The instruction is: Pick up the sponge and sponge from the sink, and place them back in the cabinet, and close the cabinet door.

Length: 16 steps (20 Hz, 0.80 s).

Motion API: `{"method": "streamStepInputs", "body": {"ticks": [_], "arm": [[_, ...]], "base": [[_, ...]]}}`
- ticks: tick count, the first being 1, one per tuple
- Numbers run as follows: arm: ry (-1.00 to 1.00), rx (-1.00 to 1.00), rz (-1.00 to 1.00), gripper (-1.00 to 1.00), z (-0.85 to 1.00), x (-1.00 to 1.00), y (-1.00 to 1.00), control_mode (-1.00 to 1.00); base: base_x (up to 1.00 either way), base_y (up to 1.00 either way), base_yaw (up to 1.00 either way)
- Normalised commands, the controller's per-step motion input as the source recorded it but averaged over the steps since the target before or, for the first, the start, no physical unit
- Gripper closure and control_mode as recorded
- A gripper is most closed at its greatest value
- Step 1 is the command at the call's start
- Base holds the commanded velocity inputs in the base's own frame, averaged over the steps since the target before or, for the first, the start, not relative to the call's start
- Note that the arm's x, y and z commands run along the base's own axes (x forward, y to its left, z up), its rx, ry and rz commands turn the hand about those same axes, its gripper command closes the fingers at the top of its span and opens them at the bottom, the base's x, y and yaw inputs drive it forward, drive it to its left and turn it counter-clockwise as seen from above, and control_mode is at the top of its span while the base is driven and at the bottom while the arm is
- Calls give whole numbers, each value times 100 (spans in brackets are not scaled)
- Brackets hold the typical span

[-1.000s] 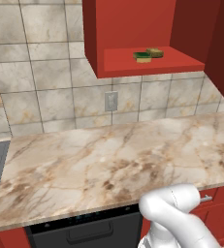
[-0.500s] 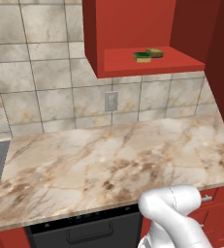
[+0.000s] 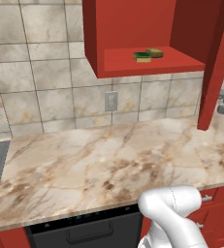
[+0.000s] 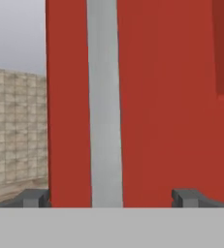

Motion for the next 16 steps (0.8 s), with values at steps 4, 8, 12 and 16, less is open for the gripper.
{"method": "streamStepInputs", "body": {"ticks": [4, 8, 12, 16], "arm": [[0, 0, 0, -100, 0, 43, 29, -100], [0, 0, -2, -100, 0, 39, 26, -100], [0, 0, -9, -100, -2, 24, 27, -100], [0, 0, -11, -100, -3, 23, 28, -100]], "base": [[0, 0, 0], [0, 0, 0], [0, 0, 0], [0, 0, 0]]}}
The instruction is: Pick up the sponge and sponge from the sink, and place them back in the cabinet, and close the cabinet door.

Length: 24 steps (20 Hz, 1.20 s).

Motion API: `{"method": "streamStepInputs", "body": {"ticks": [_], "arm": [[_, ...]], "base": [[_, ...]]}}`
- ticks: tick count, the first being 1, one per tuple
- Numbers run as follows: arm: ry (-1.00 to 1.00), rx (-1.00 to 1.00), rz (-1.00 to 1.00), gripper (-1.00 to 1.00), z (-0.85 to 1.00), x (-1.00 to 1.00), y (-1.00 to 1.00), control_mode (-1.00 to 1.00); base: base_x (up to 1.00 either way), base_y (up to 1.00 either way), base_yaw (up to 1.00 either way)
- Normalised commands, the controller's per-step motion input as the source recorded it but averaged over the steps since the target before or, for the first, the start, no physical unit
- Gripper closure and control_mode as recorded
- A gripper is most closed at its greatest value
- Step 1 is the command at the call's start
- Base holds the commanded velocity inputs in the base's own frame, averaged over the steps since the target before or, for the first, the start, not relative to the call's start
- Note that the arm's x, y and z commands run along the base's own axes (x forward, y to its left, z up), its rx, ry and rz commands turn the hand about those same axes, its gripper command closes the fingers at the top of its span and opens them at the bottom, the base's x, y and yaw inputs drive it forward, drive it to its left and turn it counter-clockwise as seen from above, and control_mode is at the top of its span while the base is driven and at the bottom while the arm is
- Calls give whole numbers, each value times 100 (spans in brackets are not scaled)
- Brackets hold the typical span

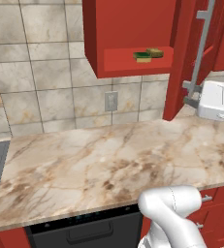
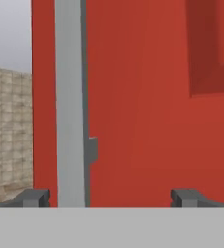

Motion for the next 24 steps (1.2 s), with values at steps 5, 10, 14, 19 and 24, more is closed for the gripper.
{"method": "streamStepInputs", "body": {"ticks": [5, 10, 14, 19, 24], "arm": [[0, 0, -11, -100, -4, 35, 28, -100], [0, 0, -9, -100, -12, 40, 29, -100], [0, 0, -11, -100, -7, 41, 31, -100], [0, 0, -12, -100, -9, 37, 31, -100], [0, 0, -13, -100, -10, 40, 32, -100]], "base": [[0, 0, 0], [0, 0, 0], [0, 0, 0], [0, 0, 0], [0, 0, 0]]}}
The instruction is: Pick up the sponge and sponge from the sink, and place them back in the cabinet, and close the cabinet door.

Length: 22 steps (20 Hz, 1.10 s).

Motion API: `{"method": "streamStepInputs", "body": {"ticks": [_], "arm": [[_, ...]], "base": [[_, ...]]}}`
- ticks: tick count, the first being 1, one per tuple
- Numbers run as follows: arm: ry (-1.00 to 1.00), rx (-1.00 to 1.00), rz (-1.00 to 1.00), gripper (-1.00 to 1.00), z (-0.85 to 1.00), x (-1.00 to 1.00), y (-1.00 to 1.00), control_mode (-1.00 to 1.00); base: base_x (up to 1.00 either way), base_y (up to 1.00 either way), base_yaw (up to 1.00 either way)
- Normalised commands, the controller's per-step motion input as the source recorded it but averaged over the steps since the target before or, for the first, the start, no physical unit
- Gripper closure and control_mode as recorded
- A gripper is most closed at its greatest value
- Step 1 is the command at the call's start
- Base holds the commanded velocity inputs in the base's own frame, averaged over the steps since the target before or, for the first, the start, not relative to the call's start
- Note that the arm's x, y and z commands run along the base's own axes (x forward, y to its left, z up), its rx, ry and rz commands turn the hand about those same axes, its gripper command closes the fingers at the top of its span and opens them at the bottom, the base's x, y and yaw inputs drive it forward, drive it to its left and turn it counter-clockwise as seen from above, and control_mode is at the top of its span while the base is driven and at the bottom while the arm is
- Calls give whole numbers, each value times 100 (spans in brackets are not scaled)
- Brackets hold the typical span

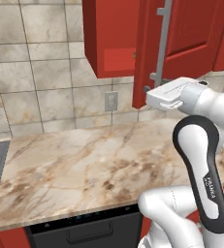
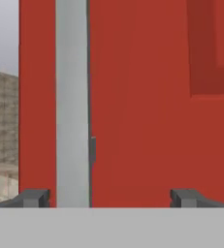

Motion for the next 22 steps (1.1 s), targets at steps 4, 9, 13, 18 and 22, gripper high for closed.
{"method": "streamStepInputs", "body": {"ticks": [4, 9, 13, 18, 22], "arm": [[0, -2, -13, -100, -17, 36, 33, -100], [-2, -2, -12, -100, -16, 36, 30, -100], [-5, -3, -12, -100, -16, 27, 31, -100], [-6, -2, -11, -100, -13, 23, 28, -100], [-5, 0, -11, -100, -6, 23, 22, -100]], "base": [[0, 0, 0], [0, 0, 0], [0, 0, 0], [0, 0, 0], [0, 0, 0]]}}
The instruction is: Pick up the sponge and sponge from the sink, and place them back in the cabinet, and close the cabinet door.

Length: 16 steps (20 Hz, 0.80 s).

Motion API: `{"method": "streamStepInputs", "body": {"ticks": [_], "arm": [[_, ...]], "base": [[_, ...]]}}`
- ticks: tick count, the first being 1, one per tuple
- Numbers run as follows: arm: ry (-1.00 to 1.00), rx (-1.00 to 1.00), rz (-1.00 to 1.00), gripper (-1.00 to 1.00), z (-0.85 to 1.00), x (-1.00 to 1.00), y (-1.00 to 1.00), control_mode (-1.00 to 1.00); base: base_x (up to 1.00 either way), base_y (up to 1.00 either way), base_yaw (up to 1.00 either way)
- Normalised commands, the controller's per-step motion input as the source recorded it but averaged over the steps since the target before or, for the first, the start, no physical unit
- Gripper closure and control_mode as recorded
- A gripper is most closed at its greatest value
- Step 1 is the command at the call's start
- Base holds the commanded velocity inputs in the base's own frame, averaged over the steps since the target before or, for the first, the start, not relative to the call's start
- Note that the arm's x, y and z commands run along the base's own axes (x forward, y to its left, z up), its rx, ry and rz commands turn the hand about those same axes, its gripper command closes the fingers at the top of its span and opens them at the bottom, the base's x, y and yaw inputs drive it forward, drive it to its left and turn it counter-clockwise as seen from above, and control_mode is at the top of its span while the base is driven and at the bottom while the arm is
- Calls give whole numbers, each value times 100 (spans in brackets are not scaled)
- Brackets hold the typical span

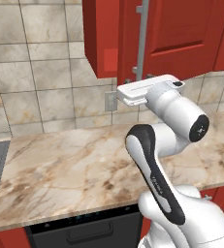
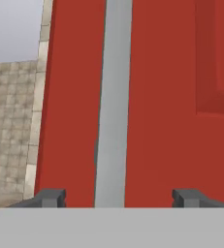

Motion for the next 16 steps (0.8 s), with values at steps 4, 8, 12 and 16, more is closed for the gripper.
{"method": "streamStepInputs", "body": {"ticks": [4, 8, 12, 16], "arm": [[-3, 0, -11, -100, -5, 28, 19, -100], [-3, 0, -11, -100, -6, 30, 20, -100], [-1, 0, -10, -100, -4, 30, 20, -100], [-2, 0, -9, -100, -3, 23, 21, -100]], "base": [[0, 0, 0], [0, 0, 0], [0, 0, 0], [0, 0, 0]]}}
